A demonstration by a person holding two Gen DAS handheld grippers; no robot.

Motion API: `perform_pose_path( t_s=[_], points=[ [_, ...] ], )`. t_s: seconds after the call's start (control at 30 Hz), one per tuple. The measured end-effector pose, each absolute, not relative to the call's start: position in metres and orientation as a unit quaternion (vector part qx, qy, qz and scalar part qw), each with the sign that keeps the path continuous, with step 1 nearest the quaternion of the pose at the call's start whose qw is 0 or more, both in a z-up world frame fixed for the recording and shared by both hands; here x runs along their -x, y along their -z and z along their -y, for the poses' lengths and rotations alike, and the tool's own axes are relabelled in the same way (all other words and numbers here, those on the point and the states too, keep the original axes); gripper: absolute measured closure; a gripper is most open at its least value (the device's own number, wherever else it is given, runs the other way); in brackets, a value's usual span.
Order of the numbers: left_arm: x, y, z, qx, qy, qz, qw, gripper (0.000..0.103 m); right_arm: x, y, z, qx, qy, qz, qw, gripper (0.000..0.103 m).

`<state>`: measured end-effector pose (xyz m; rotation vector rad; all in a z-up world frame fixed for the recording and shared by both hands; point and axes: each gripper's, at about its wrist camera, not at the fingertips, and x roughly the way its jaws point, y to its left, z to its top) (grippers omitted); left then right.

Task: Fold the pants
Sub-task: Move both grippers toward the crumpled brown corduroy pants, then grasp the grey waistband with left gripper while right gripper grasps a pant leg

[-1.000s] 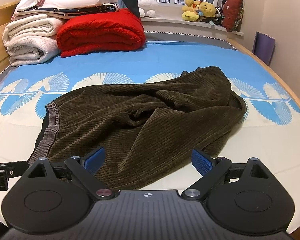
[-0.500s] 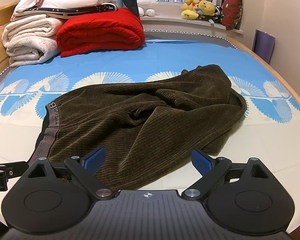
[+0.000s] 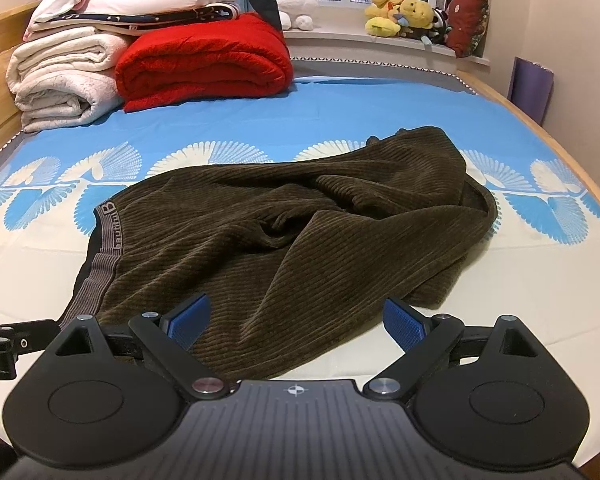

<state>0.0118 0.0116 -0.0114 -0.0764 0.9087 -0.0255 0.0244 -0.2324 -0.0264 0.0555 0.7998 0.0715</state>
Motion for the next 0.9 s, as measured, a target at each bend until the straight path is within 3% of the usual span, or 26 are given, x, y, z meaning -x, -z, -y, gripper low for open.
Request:
perform_pose_path(
  t_s=[0.23,0.3,0.37,0.47,0.63,0.73,0.83,0.9],
  points=[
    [-0.008,0.008,-0.011,0.027,0.016,-0.424,0.905,0.001,-0.025,0.027,0.236,-0.037,-0.025,-0.39,0.92,0.01],
    [-0.006,0.004,-0.011,0.024,0.026,-0.413,0.91,0.013,-0.024,0.025,0.235,-0.035,-0.024,-0.385,0.922,0.012],
    [-0.005,0.0,-0.013,0.029,0.046,-0.41,0.91,0.056,-0.023,0.024,0.235,-0.038,-0.023,-0.381,0.924,0.013],
    [-0.011,-0.006,-0.021,0.045,0.092,-0.423,0.9,0.085,-0.023,0.022,0.24,-0.051,-0.021,-0.375,0.925,0.013],
    [-0.041,-0.039,-0.054,0.006,0.107,-0.394,0.913,0.086,-0.023,0.006,0.269,-0.091,0.006,-0.328,0.94,0.022],
    [-0.077,-0.042,-0.095,0.072,0.074,-0.404,0.909,0.086,-0.039,-0.001,0.3,-0.115,0.029,-0.314,0.942,0.026],
    [-0.098,-0.012,-0.122,0.119,0.04,-0.408,0.904,0.086,-0.069,0.004,0.336,-0.144,0.065,-0.327,0.932,0.036],
    [-0.112,0.025,-0.129,0.097,0.005,-0.486,0.869,0.086,-0.091,0.018,0.357,-0.164,0.083,-0.343,0.921,0.04]
  ],
)
